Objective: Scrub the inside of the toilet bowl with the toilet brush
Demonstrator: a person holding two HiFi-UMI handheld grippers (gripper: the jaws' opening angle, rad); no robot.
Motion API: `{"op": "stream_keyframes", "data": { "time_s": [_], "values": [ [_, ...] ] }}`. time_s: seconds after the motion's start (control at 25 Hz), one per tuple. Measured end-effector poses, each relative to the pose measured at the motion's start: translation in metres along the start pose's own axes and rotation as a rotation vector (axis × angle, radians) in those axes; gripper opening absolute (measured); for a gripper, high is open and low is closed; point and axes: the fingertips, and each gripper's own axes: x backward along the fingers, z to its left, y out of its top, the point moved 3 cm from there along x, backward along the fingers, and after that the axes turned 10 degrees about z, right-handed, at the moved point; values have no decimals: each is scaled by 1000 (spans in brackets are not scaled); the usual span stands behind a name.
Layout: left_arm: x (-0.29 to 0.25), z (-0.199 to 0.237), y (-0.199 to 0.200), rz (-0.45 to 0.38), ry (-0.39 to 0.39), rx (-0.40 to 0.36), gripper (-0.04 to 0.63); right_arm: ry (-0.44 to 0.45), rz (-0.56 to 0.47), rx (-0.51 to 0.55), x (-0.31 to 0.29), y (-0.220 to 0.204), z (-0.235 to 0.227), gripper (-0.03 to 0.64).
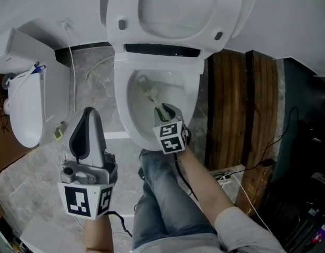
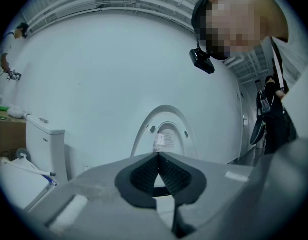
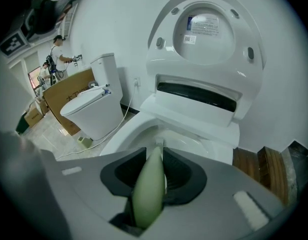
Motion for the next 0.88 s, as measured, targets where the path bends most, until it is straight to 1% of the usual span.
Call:
{"op": "stream_keyframes", "data": {
  "time_s": [0.12, 0.2, 0.36, 0.52, 0.72, 0.88],
  "values": [
    [2, 0, 0, -1, -3, 1, 3, 21, 4, 1, 2, -3, 7, 104],
    [2, -1, 0, -1, -5, 0, 3, 19, 4, -4, 4, -6, 8, 104],
    [2, 0, 1, -3, -7, -2, 3, -20, 11, -63, 0, -12, -3, 104],
    [3, 3, -2, 4, -4, -2, 3, -47, 70, -122, -6, -27, -16, 104],
    [2, 9, -5, 11, 3, 0, 3, -90, 102, -123, -14, -36, -24, 104],
    [1, 15, -8, 13, 11, 4, 3, -94, 108, -130, -24, -34, -25, 104]
  ]
}}
